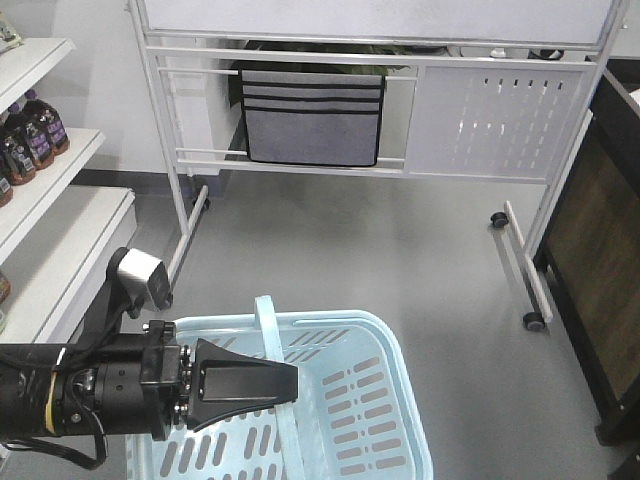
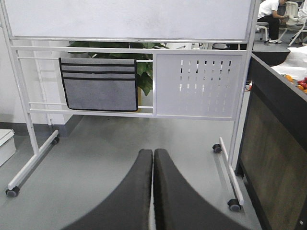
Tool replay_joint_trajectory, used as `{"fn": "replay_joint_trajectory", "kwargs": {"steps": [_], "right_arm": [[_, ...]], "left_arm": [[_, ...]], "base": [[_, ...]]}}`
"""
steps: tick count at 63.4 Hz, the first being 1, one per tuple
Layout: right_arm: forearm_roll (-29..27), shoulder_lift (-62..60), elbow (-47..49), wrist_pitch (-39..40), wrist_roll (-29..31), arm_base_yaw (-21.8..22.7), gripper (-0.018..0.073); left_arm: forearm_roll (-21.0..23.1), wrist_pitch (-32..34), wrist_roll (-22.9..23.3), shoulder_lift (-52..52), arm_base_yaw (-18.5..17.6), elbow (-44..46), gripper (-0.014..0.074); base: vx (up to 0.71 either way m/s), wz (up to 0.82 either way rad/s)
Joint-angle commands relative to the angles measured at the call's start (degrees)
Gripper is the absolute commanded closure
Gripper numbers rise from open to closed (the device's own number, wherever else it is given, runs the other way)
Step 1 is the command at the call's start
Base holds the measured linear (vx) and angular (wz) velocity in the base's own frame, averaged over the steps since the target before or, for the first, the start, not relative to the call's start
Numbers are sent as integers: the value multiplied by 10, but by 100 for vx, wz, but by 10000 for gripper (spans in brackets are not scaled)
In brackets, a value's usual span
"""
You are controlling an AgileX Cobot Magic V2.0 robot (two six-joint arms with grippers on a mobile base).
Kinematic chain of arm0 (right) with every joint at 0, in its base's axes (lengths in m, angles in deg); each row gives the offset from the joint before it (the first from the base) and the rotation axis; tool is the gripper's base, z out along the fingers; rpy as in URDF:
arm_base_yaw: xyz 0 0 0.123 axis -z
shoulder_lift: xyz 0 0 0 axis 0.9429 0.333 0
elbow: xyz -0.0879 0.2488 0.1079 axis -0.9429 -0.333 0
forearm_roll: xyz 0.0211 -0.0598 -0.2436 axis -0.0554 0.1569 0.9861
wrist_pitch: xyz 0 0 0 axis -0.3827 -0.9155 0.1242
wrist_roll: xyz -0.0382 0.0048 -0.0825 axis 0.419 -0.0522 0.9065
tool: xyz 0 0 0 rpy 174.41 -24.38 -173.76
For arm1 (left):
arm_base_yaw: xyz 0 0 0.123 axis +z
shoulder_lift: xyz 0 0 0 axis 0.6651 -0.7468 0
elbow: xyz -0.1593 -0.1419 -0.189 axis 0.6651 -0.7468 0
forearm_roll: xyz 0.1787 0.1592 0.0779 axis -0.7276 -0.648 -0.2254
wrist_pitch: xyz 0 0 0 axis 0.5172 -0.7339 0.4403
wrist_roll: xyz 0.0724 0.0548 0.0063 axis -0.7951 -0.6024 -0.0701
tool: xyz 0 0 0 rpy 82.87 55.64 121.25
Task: Place coke in basket with both arms
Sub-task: 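Drive the base away, turning past the whiteboard, holding the basket in the left gripper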
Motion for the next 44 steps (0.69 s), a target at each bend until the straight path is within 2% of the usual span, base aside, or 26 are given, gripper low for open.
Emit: {"fn": "replay_joint_trajectory", "kwargs": {"steps": [1, 44], "right_arm": [[0, -10, -9, 40, 4, -1, 564], [0, -10, -9, 40, 4, -1, 564]], "left_arm": [[42, 125, -6, 14, -3, 14, 604], [42, 125, -6, 14, -3, 14, 604]], "base": [[24, 5], [24, 0]]}}
